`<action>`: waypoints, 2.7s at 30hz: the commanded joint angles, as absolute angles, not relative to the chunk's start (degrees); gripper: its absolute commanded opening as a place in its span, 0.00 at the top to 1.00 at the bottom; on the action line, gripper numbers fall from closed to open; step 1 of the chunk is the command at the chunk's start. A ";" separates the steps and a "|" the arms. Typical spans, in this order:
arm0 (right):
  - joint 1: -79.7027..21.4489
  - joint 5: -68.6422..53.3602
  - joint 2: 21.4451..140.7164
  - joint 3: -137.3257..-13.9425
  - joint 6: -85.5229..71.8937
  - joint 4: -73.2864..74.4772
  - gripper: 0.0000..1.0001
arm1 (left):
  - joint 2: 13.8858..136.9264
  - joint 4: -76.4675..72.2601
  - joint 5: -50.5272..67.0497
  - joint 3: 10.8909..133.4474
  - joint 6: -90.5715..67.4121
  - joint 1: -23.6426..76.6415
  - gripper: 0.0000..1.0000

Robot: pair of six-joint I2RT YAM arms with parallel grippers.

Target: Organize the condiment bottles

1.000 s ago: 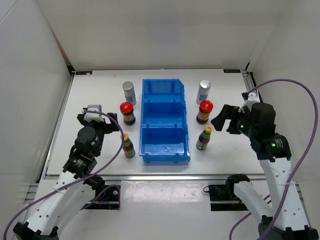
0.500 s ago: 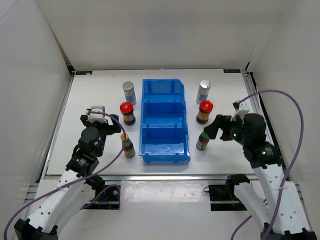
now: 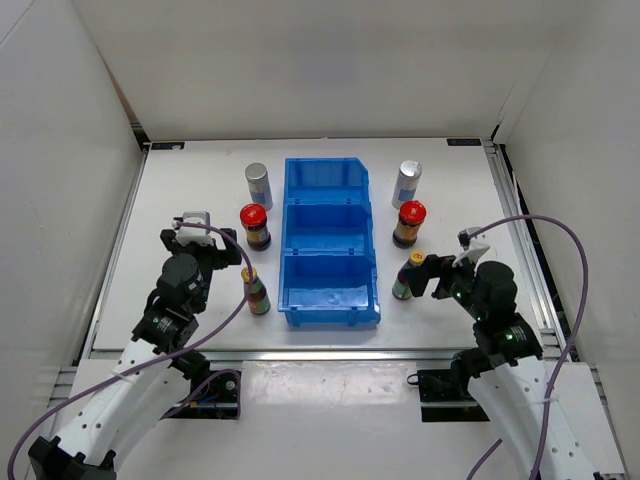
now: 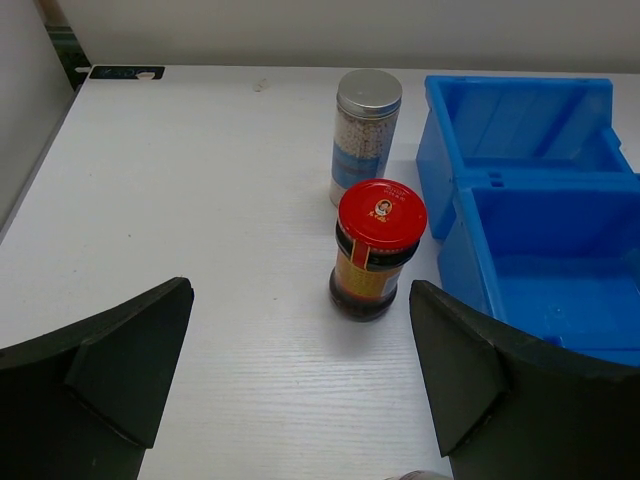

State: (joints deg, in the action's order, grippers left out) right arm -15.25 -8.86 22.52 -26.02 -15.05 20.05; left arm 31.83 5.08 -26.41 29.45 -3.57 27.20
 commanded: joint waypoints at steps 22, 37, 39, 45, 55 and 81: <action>-29.88 16.16 44.38 -21.71 -12.30 -2.29 0.24 | 32.87 4.22 -27.69 28.39 -2.55 27.42 0.00; -31.11 19.52 40.88 -33.28 -8.70 4.04 0.89 | 33.93 3.69 -27.69 28.39 -2.55 27.42 0.00; -31.11 15.40 40.87 -36.46 -8.18 5.44 0.94 | 33.93 3.69 -27.69 28.39 -2.55 27.42 0.00; -36.98 6.60 45.96 -44.11 -8.17 4.49 1.00 | 33.93 3.69 -27.69 28.39 -2.55 27.42 0.00; -52.72 13.95 58.00 -40.26 -8.70 -8.41 1.00 | 33.93 3.69 -27.69 28.39 -2.55 27.42 0.00; -57.39 35.33 51.33 -46.23 -10.56 -5.10 0.00 | 33.40 1.05 -10.11 26.72 -7.19 27.42 0.00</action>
State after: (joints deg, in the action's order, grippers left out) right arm -57.12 31.11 53.91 -42.68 -12.03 -4.27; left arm 34.09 1.89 -15.07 26.94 -3.77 27.20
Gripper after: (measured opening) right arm 0.998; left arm 1.000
